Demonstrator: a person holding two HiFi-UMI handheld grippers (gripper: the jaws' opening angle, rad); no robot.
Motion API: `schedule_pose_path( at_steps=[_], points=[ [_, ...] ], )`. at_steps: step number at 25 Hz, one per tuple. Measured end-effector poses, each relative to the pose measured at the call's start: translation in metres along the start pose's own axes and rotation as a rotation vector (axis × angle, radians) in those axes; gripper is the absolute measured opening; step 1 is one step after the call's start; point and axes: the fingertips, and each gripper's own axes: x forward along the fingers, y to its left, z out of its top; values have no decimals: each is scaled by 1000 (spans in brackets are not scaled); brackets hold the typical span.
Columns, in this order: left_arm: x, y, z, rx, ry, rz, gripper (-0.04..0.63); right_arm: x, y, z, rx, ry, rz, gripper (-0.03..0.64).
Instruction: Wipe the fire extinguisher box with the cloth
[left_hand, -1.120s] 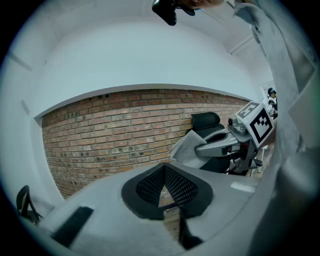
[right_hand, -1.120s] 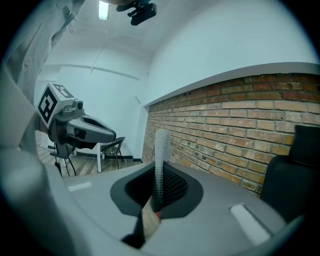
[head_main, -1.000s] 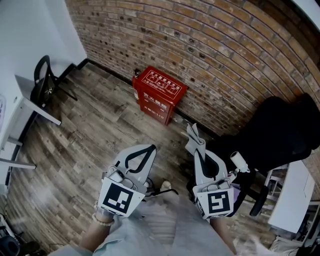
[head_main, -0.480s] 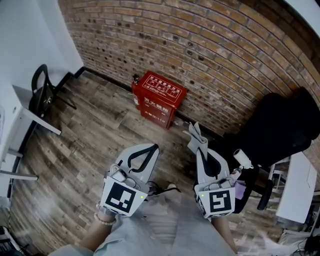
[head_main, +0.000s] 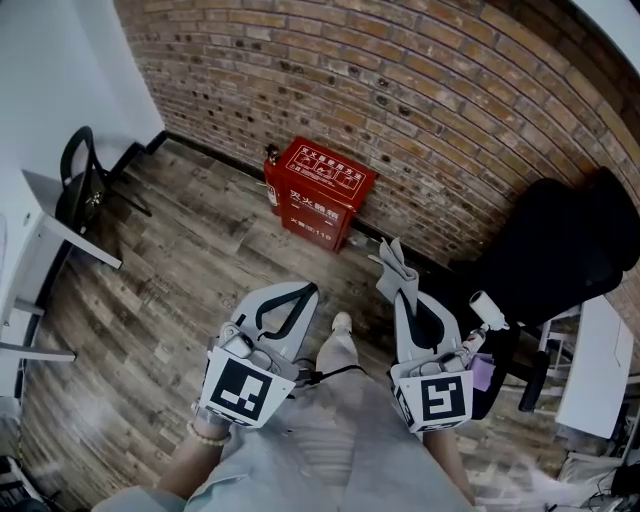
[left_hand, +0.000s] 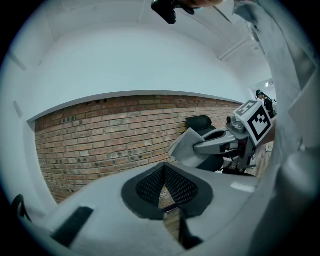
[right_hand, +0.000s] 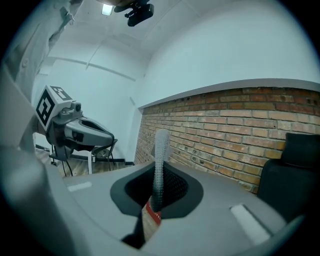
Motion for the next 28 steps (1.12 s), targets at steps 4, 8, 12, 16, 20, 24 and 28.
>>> schedule_pose_path(
  at_steps=[4,8,12,16,20,24,28],
  points=[
    [3,7,-1,0,-2,15,-3,10,3,1,-4,-7,20,17],
    [10,21,-2,0,-2,41,-3,28,1,3,-11,-19,49,17],
    [23,39,-5,0,4,69,-3,52,-7,3,-10,-26,76,17],
    [41,58,-9,-5,20,97,-3,79,-17,2,-10,-27,111,17],
    [67,81,-11,-14,36,119,-3,112,-35,1,-4,-24,137,17],
    [101,104,-12,-21,52,138,-3,148,-60,-3,2,-13,159,17],
    [138,126,-14,-44,59,158,-3,186,-88,-8,0,-4,189,17]
  ],
)
